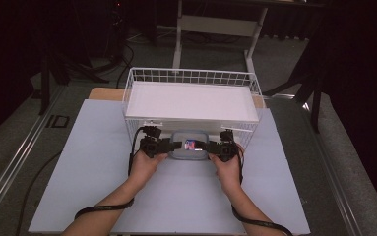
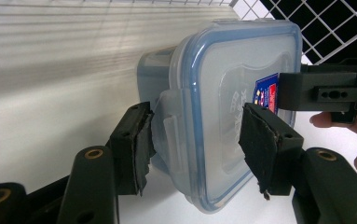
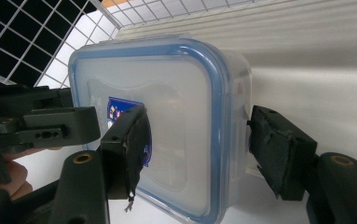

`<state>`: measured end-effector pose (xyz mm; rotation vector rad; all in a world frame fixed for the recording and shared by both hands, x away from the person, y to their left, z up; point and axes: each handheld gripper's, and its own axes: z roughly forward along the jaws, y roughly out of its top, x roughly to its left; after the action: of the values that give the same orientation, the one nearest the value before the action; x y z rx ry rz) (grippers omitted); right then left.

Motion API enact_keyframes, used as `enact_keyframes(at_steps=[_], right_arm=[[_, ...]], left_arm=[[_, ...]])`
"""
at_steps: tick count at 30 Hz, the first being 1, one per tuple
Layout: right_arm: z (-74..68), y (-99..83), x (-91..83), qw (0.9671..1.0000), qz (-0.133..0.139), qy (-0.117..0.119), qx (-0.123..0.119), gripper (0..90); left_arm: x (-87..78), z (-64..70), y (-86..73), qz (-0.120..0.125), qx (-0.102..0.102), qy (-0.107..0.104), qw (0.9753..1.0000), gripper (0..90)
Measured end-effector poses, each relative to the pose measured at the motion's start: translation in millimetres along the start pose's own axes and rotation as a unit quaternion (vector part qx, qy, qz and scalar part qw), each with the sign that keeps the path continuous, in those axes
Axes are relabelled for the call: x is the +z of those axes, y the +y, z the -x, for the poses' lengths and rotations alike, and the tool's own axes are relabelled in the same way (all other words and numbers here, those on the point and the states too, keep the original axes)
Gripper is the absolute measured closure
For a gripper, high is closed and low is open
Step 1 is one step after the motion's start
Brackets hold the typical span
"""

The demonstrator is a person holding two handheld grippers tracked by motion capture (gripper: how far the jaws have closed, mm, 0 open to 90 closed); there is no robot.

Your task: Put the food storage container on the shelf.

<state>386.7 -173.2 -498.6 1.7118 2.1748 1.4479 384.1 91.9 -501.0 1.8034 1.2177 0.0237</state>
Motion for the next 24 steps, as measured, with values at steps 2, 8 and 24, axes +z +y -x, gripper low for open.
enact_keyframes(at_steps=[2, 8, 24], right_arm=[[-0.1, 1.0, 0.5, 1.0, 0.0, -0.002, -0.004, 37.8], [2.4, 1.6, 2.7, 0.9999, 0.011, -0.001, -0.005, 37.2], [-1.6, 4.2, 9.2, 0.9991, 0.01, -0.038, -0.013, 36.0]], left_arm=[[0.5, -1.9, -0.3, 0.005, -0.004, -0.005, 1.0, 45.6], [2.6, -7.6, -3.4, 0.023, -0.005, -0.016, 0.9996, 44.8], [8.2, -11.8, 0.6, 0.04, 0.023, 0.011, 0.9989, 42.2]])
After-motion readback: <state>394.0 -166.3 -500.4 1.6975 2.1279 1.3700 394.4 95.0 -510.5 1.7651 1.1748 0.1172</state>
